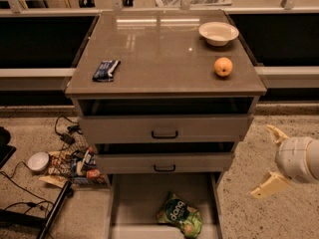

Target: Pick green rice chip bag from bottom drawer and place on counter

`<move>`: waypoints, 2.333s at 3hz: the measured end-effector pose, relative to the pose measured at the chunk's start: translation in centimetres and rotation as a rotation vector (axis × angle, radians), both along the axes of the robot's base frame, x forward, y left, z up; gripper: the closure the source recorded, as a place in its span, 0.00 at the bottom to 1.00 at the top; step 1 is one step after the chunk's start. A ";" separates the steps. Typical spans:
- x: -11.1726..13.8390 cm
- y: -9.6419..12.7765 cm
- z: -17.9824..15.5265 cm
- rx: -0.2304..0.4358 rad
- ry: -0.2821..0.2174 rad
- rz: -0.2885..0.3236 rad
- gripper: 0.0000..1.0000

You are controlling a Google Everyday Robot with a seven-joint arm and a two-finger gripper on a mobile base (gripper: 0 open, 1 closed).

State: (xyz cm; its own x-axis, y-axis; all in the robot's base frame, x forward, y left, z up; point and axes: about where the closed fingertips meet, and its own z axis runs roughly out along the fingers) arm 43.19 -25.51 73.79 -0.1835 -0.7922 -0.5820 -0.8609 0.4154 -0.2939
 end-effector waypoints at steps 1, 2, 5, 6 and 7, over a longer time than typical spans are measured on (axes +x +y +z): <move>0.2 0.2 -4.2 0.063 -0.036 -0.018 0.00; 0.2 0.2 -4.2 0.063 -0.036 -0.018 0.00; 2.4 3.8 -21.1 0.218 -0.002 -0.056 0.00; 2.8 5.2 -28.1 0.299 0.022 -0.081 0.00; 2.9 6.9 -34.4 0.377 0.062 -0.105 0.00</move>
Offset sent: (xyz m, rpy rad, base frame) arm 0.0005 0.0024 -0.0316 0.0513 -0.0261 -0.0142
